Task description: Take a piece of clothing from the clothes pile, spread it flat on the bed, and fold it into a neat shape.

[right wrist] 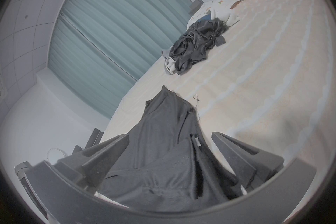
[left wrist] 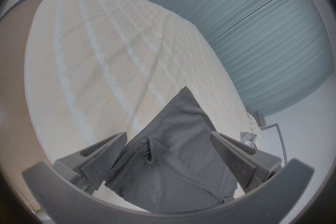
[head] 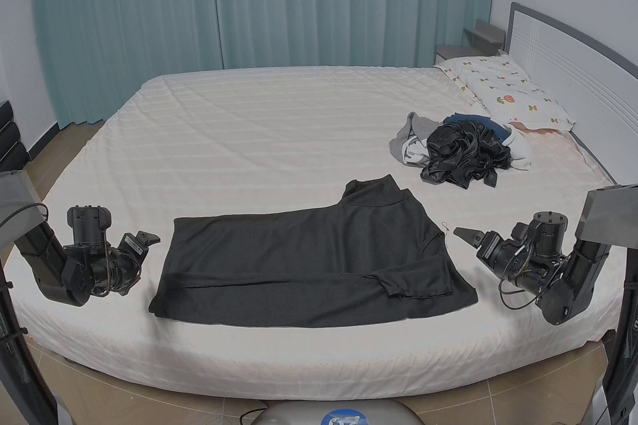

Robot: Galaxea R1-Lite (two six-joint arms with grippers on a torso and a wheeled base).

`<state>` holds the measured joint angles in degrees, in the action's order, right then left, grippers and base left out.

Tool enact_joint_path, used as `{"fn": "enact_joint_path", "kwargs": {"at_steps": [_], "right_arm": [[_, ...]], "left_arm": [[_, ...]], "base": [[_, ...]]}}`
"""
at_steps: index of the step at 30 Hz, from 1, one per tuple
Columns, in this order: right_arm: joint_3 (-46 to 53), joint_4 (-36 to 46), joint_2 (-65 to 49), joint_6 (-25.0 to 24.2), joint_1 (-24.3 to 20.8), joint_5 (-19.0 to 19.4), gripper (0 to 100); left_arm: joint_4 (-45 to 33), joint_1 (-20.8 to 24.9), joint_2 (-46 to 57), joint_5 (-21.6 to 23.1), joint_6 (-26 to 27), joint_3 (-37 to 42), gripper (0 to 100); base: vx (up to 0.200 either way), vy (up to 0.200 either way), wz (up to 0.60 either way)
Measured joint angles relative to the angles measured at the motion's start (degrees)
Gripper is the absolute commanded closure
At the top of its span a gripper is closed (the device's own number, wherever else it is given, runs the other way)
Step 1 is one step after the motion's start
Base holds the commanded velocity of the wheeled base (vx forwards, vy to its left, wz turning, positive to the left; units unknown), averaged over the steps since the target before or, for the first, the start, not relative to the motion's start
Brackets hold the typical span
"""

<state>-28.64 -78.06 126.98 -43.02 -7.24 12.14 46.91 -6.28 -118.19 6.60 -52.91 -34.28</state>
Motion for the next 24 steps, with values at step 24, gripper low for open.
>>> {"fn": "enact_joint_path", "kwargs": {"at_steps": [24], "right_arm": [[6.56,0.68,0.04,-12.42,-6.68,-4.9,0]], "left_arm": [[0.66,8.53,-2.6,-1.01,-4.73,5.27,0]], "base": [[0.0,0.0,0.0]]}}
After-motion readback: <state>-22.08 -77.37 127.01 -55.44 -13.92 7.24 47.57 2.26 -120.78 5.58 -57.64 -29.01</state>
